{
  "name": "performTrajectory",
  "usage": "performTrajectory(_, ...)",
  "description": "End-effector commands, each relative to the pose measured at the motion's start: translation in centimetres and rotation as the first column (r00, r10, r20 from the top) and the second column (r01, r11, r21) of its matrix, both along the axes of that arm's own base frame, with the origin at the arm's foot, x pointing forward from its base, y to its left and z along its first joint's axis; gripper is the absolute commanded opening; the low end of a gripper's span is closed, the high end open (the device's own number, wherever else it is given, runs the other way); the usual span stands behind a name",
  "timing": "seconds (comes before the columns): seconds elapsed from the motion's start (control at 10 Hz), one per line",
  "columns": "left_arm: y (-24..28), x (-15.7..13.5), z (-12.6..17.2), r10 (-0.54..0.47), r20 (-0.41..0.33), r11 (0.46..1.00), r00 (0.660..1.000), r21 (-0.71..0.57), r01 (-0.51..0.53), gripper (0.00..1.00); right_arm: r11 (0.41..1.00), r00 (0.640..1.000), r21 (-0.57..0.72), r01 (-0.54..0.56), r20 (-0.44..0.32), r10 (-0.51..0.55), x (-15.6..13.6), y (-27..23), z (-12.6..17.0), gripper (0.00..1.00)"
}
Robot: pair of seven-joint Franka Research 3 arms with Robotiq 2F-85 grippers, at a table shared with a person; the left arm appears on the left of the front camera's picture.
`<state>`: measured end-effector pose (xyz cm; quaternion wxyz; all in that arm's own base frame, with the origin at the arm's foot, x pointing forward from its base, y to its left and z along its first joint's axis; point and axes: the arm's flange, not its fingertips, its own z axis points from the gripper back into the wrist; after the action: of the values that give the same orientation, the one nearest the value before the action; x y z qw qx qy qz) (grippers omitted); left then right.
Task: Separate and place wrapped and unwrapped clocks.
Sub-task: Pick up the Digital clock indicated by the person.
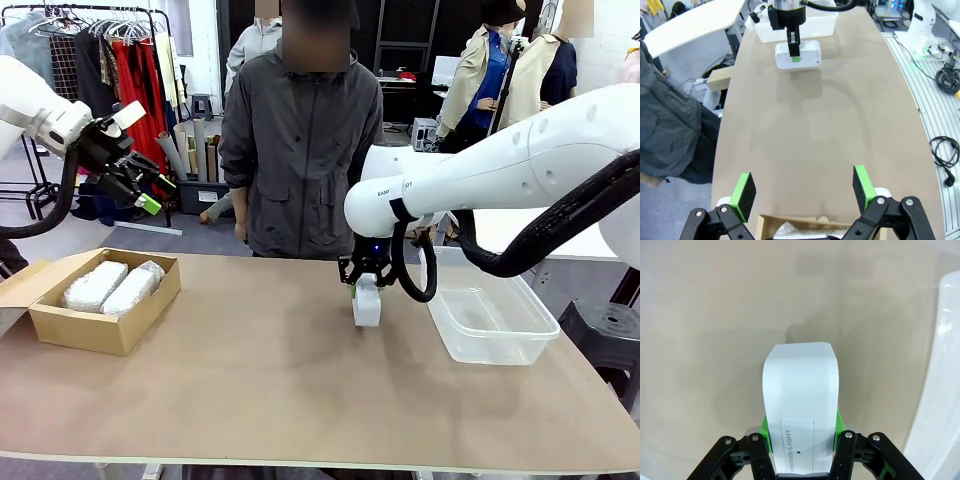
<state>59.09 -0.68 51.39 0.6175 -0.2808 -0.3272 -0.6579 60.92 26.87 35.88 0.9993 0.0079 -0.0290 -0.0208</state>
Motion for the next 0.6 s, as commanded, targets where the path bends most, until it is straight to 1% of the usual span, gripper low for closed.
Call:
performTrajectory(0.0, 0.0, -0.2, 0.2, -0.006, -0.001, 1.0, 1.0, 0.002, 0.006, 1.0, 0.993, 0.996, -0.084, -0.087, -0.008, 0.086, -1.3, -0.1, 2.9, 0.0)
performTrajectory(0.1, 0.0, -0.2, 0.2, -0.006, -0.001, 1.0, 1.0, 0.002, 0.006, 1.0, 0.989, 0.995, -0.109, -0.099, -0.001, 0.1, -2.0, -0.1, 4.7, 0.0)
performTrajectory(0.2, 0.0, -0.2, 0.2, -0.006, -0.001, 1.0, 1.0, 0.002, 0.006, 1.0, 0.987, 0.992, -0.104, -0.124, 0.015, 0.126, -2.6, 0.0, 6.2, 0.0)
performTrajectory(0.3, 0.0, -0.2, 0.2, -0.006, -0.001, 1.0, 1.0, 0.002, 0.006, 1.0, 0.983, 0.985, -0.071, -0.167, 0.025, 0.169, -3.3, 0.1, 7.9, 0.0)
performTrajectory(0.5, 0.0, -0.2, 0.2, -0.006, -0.001, 1.0, 1.0, 0.002, 0.006, 1.0, 0.979, 0.977, -0.083, -0.185, 0.092, 0.192, -5.0, 0.2, 11.4, 0.0)
